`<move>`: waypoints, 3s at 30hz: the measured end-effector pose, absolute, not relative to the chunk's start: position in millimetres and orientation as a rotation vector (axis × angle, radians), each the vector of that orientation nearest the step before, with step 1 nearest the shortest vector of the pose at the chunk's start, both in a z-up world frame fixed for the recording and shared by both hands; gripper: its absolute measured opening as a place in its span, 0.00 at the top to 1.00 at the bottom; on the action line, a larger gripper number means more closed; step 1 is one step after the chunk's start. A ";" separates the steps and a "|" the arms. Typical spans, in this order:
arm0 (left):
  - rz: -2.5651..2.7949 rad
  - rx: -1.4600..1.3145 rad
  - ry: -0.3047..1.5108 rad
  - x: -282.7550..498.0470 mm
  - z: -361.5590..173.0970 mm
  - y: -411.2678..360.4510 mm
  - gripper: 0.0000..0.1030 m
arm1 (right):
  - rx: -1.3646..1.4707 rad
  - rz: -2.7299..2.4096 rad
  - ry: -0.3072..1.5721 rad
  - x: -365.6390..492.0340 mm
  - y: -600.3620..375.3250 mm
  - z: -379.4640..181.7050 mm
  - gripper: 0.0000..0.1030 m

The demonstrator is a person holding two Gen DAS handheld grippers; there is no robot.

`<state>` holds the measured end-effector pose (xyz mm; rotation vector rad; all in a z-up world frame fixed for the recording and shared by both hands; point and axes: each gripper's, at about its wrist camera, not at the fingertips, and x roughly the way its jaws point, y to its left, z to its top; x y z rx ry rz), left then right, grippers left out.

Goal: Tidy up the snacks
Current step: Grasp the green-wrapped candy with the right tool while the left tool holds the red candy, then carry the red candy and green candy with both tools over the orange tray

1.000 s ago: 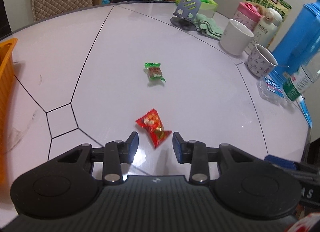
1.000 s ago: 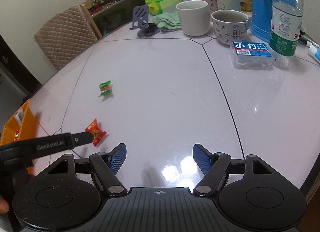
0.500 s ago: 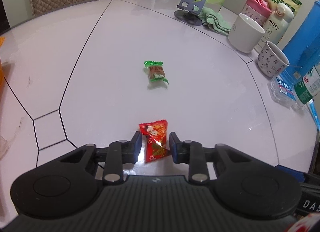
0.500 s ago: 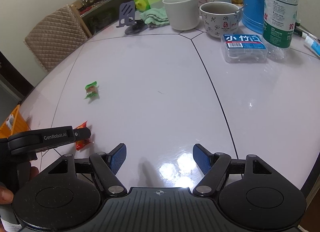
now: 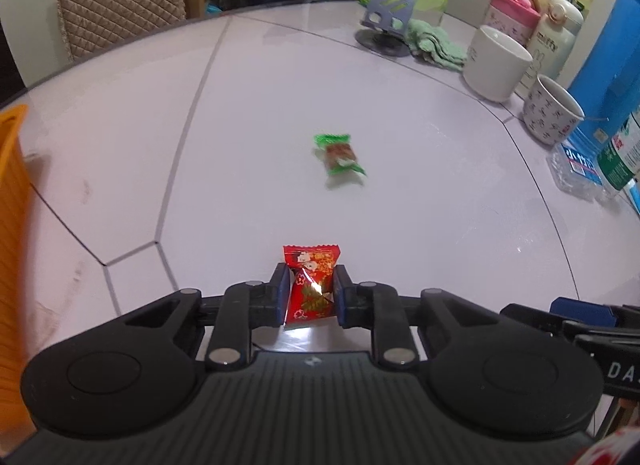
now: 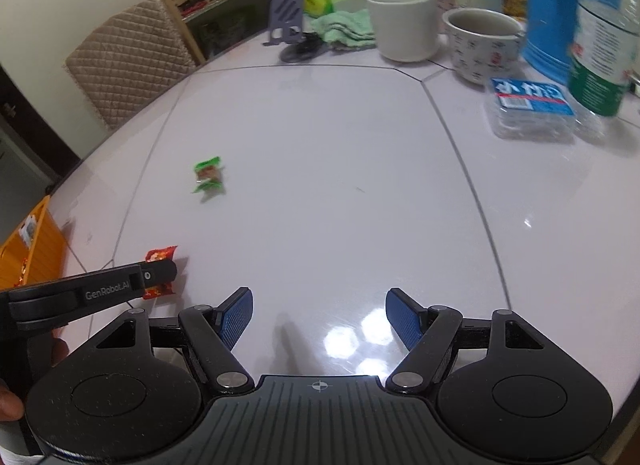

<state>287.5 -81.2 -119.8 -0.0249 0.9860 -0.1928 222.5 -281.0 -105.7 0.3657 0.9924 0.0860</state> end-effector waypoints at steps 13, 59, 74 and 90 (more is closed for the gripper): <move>-0.067 -0.050 0.920 301.9 -92.2 -19.7 0.81 | 0.244 0.258 0.865 282.0 -219.5 -99.4 0.29; -0.041 -0.134 0.872 265.0 -54.4 14.7 0.81 | 0.105 0.344 0.800 285.4 -186.4 -73.9 0.80; 0.059 -0.201 0.837 136.7 -11.8 37.9 0.80 | 0.127 0.562 0.808 176.6 -172.2 -25.8 0.80; 0.233 -0.236 0.777 65.9 15.6 103.1 0.80 | 0.086 0.824 0.805 133.5 -79.1 -10.5 0.80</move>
